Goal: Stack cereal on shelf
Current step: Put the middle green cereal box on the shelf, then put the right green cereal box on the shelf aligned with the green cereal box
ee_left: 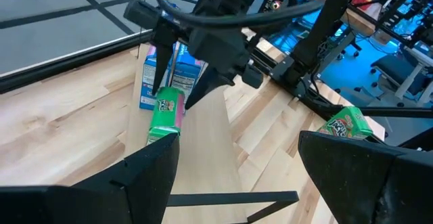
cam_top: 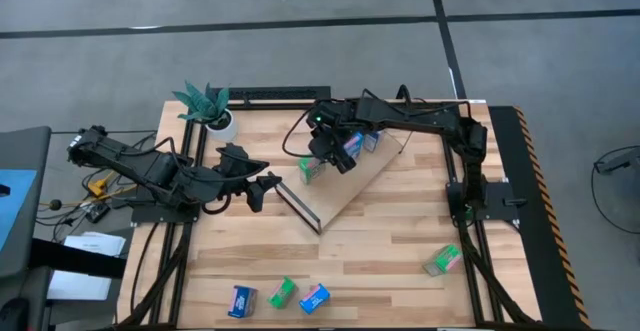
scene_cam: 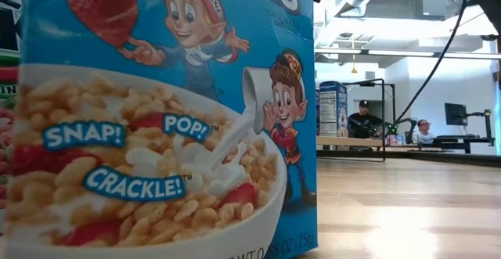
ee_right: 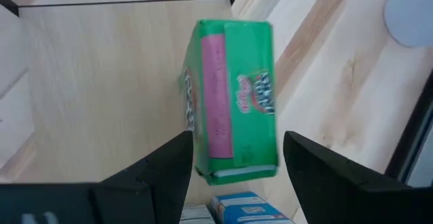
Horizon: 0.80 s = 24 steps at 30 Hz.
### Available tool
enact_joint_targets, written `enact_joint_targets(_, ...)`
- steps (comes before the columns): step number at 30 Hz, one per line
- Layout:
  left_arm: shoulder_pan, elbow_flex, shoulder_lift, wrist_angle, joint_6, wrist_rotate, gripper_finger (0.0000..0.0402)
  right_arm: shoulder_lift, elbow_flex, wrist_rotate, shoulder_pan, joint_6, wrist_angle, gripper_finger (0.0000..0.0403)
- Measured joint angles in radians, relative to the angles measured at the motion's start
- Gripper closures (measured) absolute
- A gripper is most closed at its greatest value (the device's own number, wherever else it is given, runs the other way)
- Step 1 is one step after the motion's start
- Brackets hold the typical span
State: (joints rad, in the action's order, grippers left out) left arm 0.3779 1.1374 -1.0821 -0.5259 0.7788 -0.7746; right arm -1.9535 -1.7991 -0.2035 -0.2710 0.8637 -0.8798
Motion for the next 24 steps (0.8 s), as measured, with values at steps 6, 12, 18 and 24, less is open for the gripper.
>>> enact_joint_targets(6, 0.000, 0.000, 0.000, 0.000, 0.000, 0.000, 0.0109, 0.001, -0.109, 0.003, -0.006, -0.015, -0.075, 0.0147)
enact_joint_targets(12, 0.000, 0.000, 0.000, 0.000, -0.004, 0.000, 0.0109, 0.000, -0.254, 0.005, -0.007, -0.087, -0.277, 0.0147)
enact_joint_targets(18, 0.000, 0.000, 0.000, 0.000, -0.011, 0.000, 0.0109, 0.064, -0.315, 0.004, -0.007, -0.267, -0.459, 0.0147)
enact_joint_targets(24, 0.000, 0.000, 0.000, 0.003, -0.026, -0.008, 0.0109, 0.197, -0.290, -0.017, -0.032, -0.451, -0.686, 0.0147)
